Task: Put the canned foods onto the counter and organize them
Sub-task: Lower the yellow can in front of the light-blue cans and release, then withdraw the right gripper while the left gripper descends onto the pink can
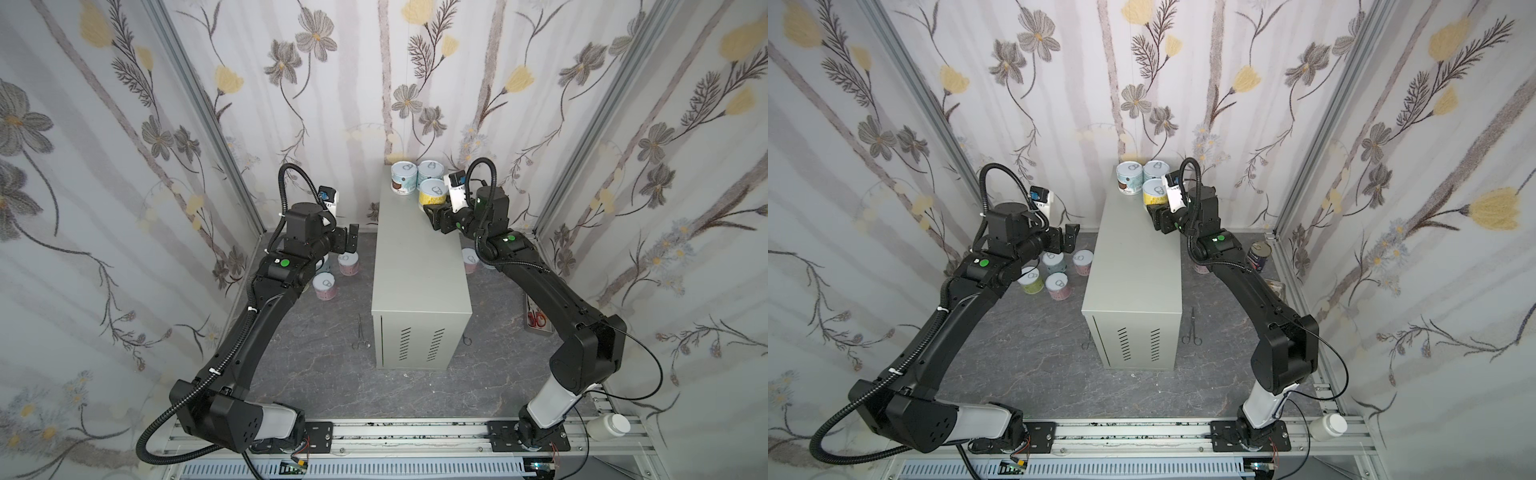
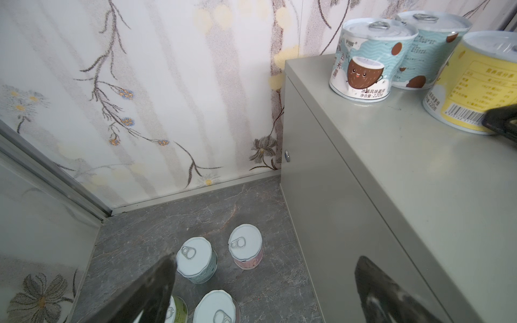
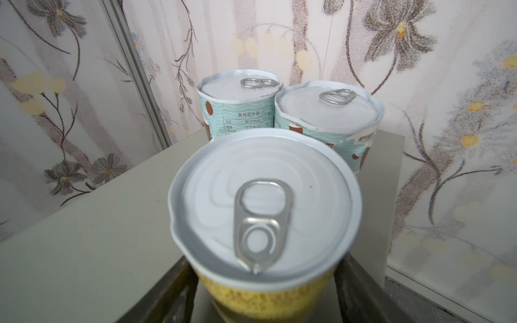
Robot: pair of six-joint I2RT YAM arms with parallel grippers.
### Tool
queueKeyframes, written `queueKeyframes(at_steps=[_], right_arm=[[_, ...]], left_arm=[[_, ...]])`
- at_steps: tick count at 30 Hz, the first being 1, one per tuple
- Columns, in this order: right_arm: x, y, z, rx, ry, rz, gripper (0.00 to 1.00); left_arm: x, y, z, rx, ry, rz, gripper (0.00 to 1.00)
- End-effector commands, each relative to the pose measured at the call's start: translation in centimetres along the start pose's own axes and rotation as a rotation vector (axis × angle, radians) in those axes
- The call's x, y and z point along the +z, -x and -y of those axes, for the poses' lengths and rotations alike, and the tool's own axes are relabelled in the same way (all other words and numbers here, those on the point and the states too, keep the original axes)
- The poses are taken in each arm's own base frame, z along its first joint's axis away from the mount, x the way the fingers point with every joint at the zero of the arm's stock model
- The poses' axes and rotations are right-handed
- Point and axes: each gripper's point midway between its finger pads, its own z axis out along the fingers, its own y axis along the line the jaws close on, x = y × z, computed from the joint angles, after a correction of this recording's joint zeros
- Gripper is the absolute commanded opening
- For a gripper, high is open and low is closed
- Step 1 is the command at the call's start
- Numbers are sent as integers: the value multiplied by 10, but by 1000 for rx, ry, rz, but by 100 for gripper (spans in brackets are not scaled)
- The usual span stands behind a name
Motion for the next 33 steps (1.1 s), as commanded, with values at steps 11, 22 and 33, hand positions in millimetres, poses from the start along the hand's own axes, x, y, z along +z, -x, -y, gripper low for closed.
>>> queueKeyframes(at_steps=[11, 22, 33], right_arm=[[6, -11, -2, 10, 22, -29, 74], [-7, 0, -3, -1, 15, -2, 90], [-45, 15, -10, -19, 26, 49, 100]], left_arm=[[0, 5, -4, 1, 20, 12, 100], [1, -15, -12, -18, 69, -44, 100], [10, -73, -37, -206, 163, -187, 100]])
